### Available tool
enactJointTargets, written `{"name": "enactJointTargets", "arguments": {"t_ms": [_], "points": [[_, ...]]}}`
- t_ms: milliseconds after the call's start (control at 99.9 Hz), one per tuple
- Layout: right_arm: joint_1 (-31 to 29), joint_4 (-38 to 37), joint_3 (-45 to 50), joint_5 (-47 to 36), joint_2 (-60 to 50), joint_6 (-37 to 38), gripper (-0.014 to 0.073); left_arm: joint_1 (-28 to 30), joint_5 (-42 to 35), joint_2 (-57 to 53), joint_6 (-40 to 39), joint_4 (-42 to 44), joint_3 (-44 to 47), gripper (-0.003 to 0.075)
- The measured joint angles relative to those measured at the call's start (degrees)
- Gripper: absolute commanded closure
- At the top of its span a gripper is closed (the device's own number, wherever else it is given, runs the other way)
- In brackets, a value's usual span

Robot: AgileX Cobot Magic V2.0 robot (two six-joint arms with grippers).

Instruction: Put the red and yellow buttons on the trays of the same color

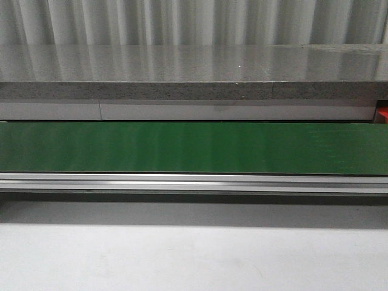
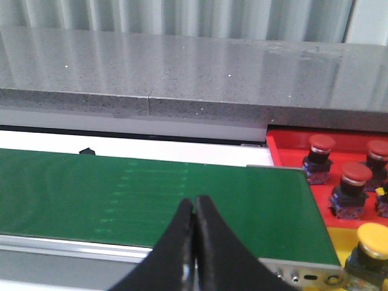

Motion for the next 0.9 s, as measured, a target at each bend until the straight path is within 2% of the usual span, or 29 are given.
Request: {"name": "enactJointTargets", "arguments": {"t_ms": [280,500,901], "points": [[0.0,2.37,9.12,-6.13,-1.0,1.32,0.0662,0.0,0.0,0.0,0.0,0.0,0.0,0.0741],[0.0,2.48,9.55,-9.72,-1.0,2.09,0.0662,0.0,0.0,0.0,0.0,0.0,0.0,0.0741],[0.0,2.48,9.55,-10.14,-1.0,2.3,0.0662,0.0,0.0,0.0,0.0,0.0,0.0,0.0741]]}}
